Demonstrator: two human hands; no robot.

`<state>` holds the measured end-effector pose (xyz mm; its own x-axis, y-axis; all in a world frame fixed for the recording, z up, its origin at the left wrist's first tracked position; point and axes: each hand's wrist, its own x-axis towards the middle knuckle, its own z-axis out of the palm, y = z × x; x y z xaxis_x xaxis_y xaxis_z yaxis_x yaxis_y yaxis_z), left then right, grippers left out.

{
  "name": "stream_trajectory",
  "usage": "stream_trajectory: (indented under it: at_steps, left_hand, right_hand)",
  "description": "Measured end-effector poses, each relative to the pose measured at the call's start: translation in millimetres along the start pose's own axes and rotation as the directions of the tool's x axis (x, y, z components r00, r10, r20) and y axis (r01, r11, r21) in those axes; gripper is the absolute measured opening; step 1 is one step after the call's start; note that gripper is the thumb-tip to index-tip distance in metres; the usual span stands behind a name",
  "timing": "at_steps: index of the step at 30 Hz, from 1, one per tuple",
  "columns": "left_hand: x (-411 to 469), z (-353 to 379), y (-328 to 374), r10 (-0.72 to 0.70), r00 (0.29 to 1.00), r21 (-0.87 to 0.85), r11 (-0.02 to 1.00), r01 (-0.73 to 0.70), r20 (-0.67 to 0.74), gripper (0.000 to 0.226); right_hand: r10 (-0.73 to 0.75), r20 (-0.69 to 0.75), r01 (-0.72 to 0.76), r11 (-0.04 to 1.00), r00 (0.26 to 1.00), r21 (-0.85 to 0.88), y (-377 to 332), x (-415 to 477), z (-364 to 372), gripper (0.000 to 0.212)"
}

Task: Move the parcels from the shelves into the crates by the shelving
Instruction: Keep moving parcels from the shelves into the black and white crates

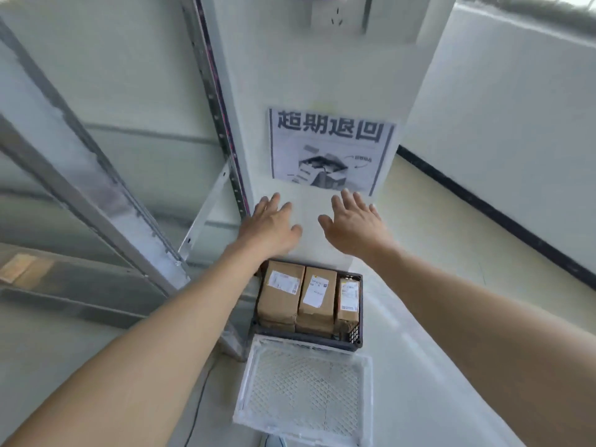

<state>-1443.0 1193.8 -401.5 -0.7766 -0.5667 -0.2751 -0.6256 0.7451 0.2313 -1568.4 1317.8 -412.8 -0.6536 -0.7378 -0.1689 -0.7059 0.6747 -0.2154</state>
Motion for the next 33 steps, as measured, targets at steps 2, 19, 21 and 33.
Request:
stream_trajectory:
  at_steps: [2,19,21,33]
  left_hand:
    - [-35.7,-41.9,15.7,-0.026,0.998,0.012,1.000,0.026,-0.053,0.063]
    - [-302.6,-226.1,53.3,-0.219,0.897,0.050,0.965,0.257,-0.384,0.068]
    - [-327.9,-232.7,39.7,-0.245,0.882,0.048,0.957,0.288,-0.403,0.069]
    - [-485.5,-246.2,-98.4,-0.486,0.763,-0.095,0.863,0.497,-0.425,0.065]
  right_hand:
    - [-0.053,-0.061,0.052,0.998,0.997,-0.022,-9.7,-21.7,-48.2,0.067]
    - [-0.350,-0.265,0.349,0.936,0.898,-0.053,-102.7,-205.6,-258.2,0.072]
    - [-0.390,-0.262,0.391,0.919,0.882,-0.054,-123.7,-221.4,-258.8,0.072]
    - [-0.696,-0.248,0.697,0.710,0.674,-0.097,-326.6,-307.2,-224.8,0.064]
